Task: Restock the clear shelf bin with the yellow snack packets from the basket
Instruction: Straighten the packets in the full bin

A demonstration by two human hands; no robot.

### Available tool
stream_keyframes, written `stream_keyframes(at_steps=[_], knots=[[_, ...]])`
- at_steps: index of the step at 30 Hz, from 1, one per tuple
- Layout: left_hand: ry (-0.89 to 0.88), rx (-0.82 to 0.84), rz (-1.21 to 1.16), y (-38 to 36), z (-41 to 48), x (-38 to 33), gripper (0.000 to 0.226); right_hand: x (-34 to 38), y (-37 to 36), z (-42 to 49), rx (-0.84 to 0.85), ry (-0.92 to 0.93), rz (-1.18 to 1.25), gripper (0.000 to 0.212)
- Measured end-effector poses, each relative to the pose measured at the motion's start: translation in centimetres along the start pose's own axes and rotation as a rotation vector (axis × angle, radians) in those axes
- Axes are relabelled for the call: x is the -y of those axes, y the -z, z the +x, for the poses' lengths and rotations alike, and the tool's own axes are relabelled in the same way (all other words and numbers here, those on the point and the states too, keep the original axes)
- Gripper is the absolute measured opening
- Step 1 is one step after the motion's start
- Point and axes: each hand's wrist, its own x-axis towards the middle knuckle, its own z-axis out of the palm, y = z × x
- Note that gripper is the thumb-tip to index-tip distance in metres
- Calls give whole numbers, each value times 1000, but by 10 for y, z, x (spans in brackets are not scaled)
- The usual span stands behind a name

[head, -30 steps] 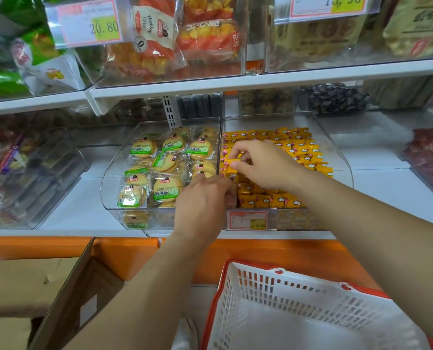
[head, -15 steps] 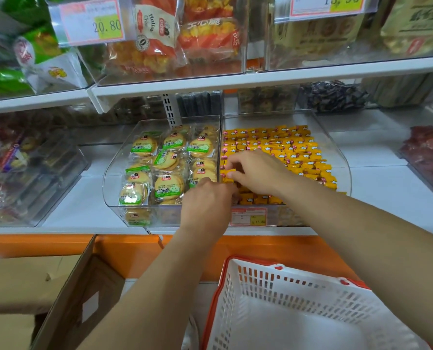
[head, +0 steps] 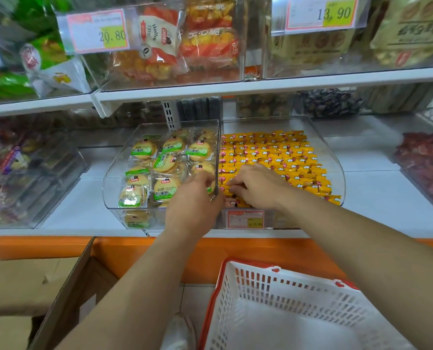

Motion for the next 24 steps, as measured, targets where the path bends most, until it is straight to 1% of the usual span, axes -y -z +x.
stream_keyframes(at_steps=[1,2,3,4,5,6,8,9,10,12,15,19,24], knots=[[-67,-80,23,0,0,-4,33,-4,2,-7,-2,10,15,37],[-141,-138,40,0,-2,-9,33,-9,3,-16,-48,1,37,41],[-202,-153,45,-3,-4,-16,33,-17,4,-26,-140,-23,34,43],[-246,-117,49,-7,-7,-24,35,-26,4,-36,-240,-55,-12,45],[-271,-38,57,-16,-11,-33,40,-36,4,-47,-306,-99,-78,48],[-270,68,78,-26,-16,-40,46,-45,4,-56,-313,-144,-132,51],[-226,250,150,-46,-24,-46,58,-59,0,-71,-195,-228,-175,61],[-213,296,189,-53,-25,-46,61,-64,-4,-75,-121,-262,-175,64],[-211,317,220,-57,-23,-45,63,-67,-6,-77,-60,-290,-175,67],[-207,322,245,-63,-14,-43,63,-70,-9,-73,2,-324,-157,68],[-185,318,280,-72,1,-42,64,-75,-6,-58,50,-350,-108,68],[-192,345,428,-85,23,-43,64,-83,-8,-43,49,-355,-103,65],[-157,459,473,-92,48,-45,64,-87,-11,-33,37,-372,-84,62]])
